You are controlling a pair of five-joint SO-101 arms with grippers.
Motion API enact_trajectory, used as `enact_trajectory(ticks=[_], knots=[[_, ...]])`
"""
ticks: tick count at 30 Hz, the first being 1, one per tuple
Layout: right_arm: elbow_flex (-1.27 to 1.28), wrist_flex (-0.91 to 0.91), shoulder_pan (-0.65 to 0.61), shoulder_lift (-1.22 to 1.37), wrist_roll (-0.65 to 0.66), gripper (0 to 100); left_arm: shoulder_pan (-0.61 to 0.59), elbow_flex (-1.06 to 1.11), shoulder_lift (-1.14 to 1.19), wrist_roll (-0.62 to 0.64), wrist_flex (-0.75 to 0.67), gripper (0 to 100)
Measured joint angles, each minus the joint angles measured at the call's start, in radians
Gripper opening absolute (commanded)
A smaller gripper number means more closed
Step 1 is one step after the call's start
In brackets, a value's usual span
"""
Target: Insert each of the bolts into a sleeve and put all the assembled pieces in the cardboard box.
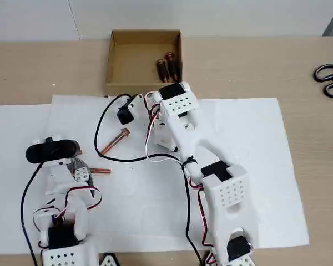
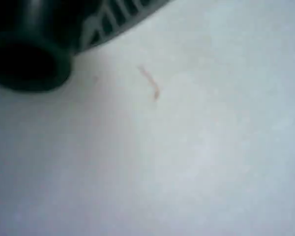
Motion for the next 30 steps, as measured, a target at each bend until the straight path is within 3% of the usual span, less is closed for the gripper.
enact_trajectory(ticks=[12, 17, 20, 30], knots=[[0.015, 0.066, 0.058, -0.256, -0.198, 1.2, 0.0, 0.003, 0.0, 0.0, -0.029, 1], [0.021, 0.104, 0.127, -0.351, -0.333, 0.4, 0.066, 0.017, 0.0, -0.005, -0.078, 1], [0.064, 0.106, 0.163, -0.416, -0.387, 0.4, 0.095, 0.018, 0.0, -0.028, -0.081, 6], [0.353, 0.106, 0.278, -0.706, -0.459, 0.4, 0.135, -0.183, 0.002, -0.166, 0.104, 12]])
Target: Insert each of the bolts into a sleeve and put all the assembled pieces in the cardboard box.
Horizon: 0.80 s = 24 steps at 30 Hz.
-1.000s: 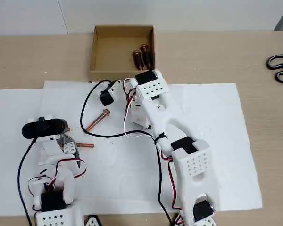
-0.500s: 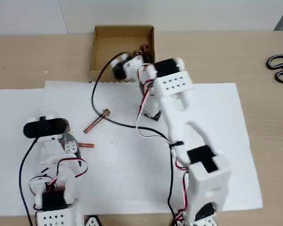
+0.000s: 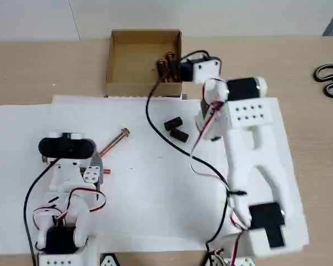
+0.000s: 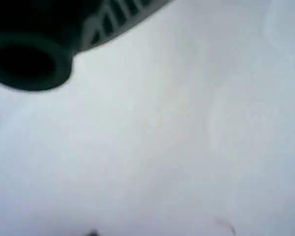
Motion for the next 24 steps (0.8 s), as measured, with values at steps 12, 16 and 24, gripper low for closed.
enact_trajectory(ticks=[12, 16, 24], knots=[[0.239, 0.0, 0.064, -0.178, 0.0, 0.6, 0.014, -0.37, 0.545, -0.104, 0.017, 12], [0.239, 0.0, 0.064, -0.18, 0.0, 0.6, 0.014, -0.598, 0.873, -0.138, 0.029, 12], [0.239, 0.0, 0.064, -0.18, 0.0, 0.6, 0.018, -1.03, 1.43, -0.147, 0.206, 12]])
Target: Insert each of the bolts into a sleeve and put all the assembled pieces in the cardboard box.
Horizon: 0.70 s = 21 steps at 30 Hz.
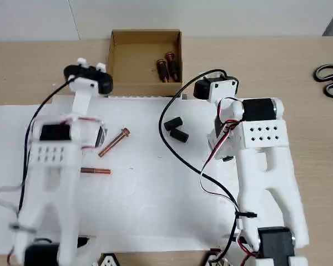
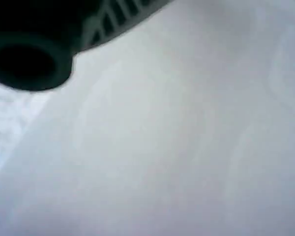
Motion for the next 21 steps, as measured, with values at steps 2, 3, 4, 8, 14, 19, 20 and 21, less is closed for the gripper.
enact_trajectory(ticks=[2, 3, 4, 8, 14, 19, 20, 21], knots=[[0.0, 0.0, 0.0, 0.0, 0.0, 0.6, 0.017, -0.084, 0.104, -0.014, 0.052, 12], [0.003, 0.0, 0.0, 0.0, 0.0, 0.6, 0.029, -0.12, 0.153, -0.032, 0.08, 12], [0.011, 0.0, 0.0, -0.002, 0.0, 0.6, 0.046, -0.152, 0.201, -0.049, 0.107, 11], [0.063, 0.0, 0.0, -0.006, 0.0, 0.7, 0.106, -0.245, 0.345, -0.077, 0.167, 8], [0.089, -0.002, 0.0, -0.006, 0.0, 0.7, 0.133, -0.33, 0.479, -0.101, 0.173, 8], [0.089, -0.002, 0.0, -0.006, 0.0, 0.7, 0.133, -0.371, 0.549, -0.107, 0.173, 8], [0.089, -0.002, 0.0, -0.006, 0.0, 0.7, 0.133, -0.379, 0.562, -0.107, 0.173, 8], [0.089, -0.002, 0.0, -0.006, 0.0, 0.7, 0.133, -0.39, 0.572, -0.107, 0.173, 8]])
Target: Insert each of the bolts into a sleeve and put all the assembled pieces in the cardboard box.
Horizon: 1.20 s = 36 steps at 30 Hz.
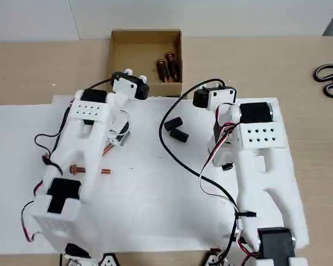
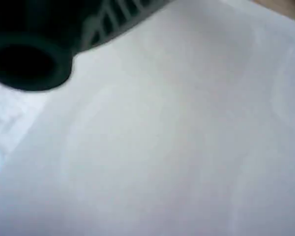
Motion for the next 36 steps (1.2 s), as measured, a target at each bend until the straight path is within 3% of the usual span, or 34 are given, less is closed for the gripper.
enact_trajectory(ticks=[17, 24, 36], knots=[[0.0, 0.0, 0.0, 0.0, 0.0, 0.7, 0.0, -0.147, 0.199, -0.026, 0.0, 12], [0.0, 0.0, 0.0, 0.0, 0.0, 0.7, 0.009, -0.153, 0.235, -0.031, -0.014, 0], [0.0, 0.0, 0.0, -0.127, -0.043, 0.6, 0.021, -0.15, 0.17, -0.026, 0.006, 1]])
